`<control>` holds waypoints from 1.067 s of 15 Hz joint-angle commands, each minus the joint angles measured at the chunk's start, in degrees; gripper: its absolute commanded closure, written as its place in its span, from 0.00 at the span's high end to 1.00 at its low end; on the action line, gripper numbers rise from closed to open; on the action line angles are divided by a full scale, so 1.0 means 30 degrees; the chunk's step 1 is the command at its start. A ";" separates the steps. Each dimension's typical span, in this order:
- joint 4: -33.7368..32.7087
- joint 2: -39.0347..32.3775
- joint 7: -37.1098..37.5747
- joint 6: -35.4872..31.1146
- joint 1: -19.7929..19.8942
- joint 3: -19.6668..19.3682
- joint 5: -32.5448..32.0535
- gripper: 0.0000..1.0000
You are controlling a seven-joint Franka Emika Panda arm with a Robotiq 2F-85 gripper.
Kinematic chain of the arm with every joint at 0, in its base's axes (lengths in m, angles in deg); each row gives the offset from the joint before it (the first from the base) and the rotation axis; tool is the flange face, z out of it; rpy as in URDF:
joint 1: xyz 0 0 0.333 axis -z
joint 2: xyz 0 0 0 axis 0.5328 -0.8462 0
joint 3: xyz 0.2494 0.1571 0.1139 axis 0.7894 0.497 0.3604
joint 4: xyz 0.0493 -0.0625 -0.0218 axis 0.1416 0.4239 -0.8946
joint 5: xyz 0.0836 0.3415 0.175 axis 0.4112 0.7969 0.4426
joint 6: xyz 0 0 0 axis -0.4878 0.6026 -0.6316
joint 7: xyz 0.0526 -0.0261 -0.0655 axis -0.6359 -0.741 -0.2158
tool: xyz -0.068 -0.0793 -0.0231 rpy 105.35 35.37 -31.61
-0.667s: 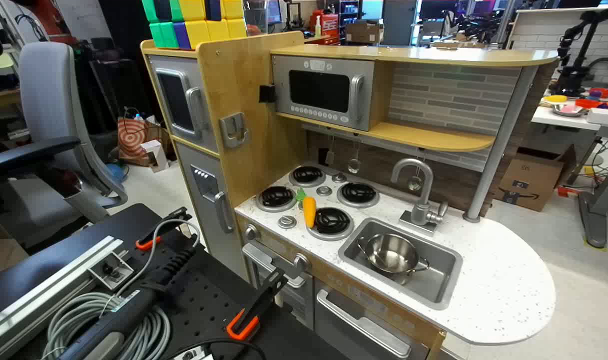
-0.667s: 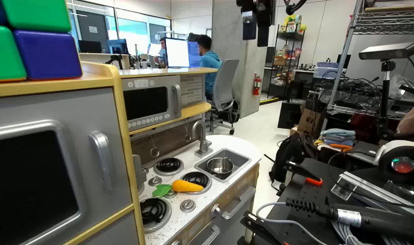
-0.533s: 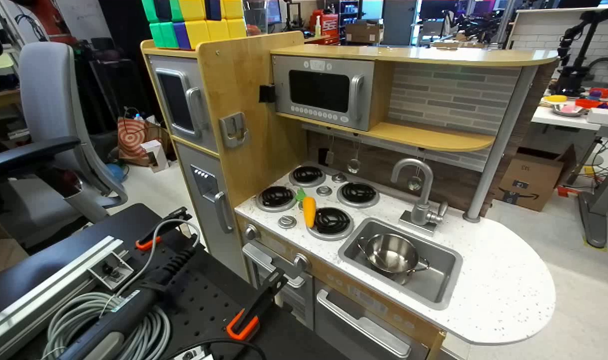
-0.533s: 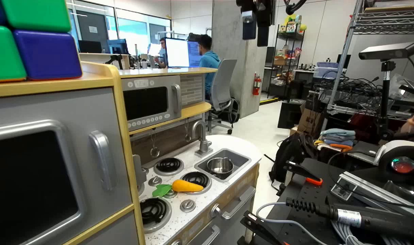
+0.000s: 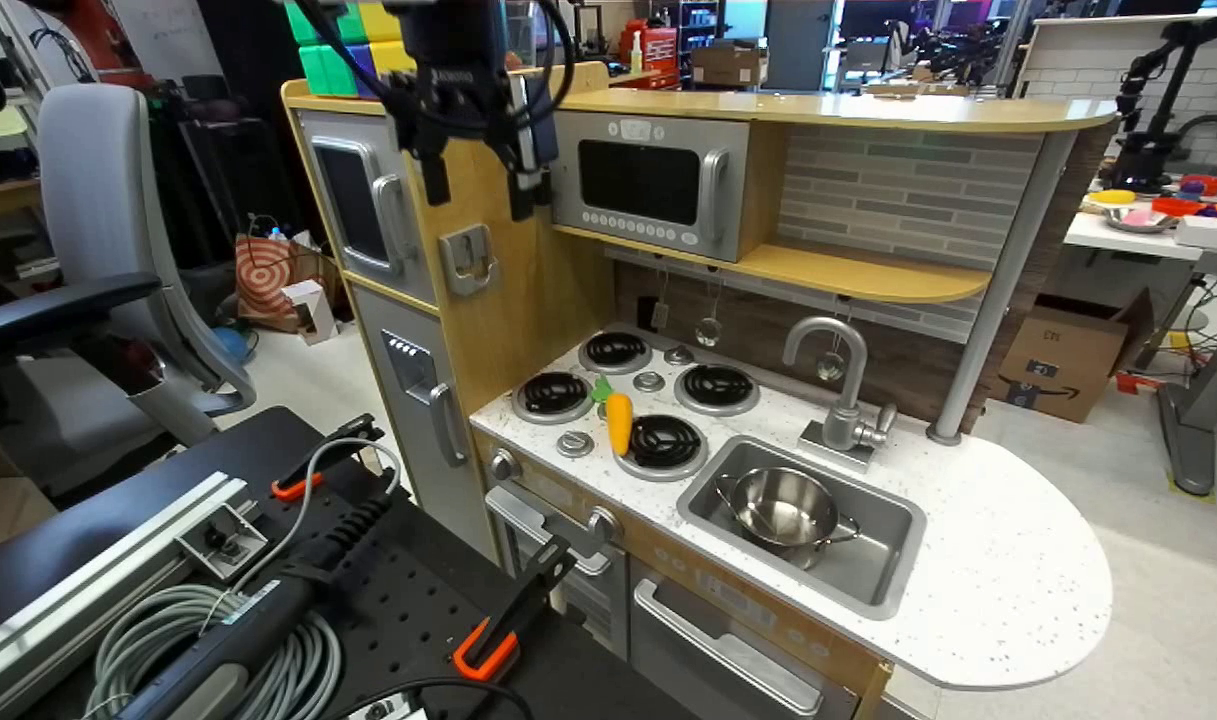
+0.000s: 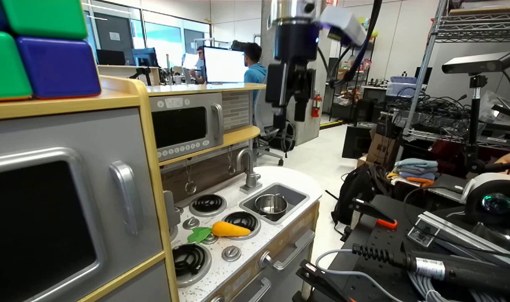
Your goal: Put the carrot plush inside the pot in the sink
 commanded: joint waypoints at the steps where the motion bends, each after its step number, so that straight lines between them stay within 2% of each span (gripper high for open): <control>1: -0.0358 -0.3037 -0.1119 -0.4851 0.0318 -0.0127 0.0542 1.00; 3: -0.0655 -0.4375 -0.1428 -0.7044 0.0529 -0.0031 0.0454 1.00; 4: -0.0976 -0.4629 -0.1051 -0.6648 0.0610 -0.0001 0.0385 1.00; 5: -0.0216 -0.3885 -0.0721 -0.6245 0.0538 0.0095 0.0102 1.00; 8: -0.0764 -0.4613 -0.0708 -0.6405 0.0627 0.0102 0.0085 1.00; 9: -0.0832 -0.4325 -0.1405 -0.6098 0.0658 -0.0198 -0.1377 1.00; 10: -0.1146 -0.4263 -0.3224 -0.5087 0.0940 -0.0001 -0.1191 1.00; 12: -0.1887 -0.4375 -0.5193 -0.3265 0.1204 0.0122 -0.0934 1.00; 16: -0.3933 -0.5819 -0.8082 -0.0317 0.1412 -0.0018 -0.1926 1.00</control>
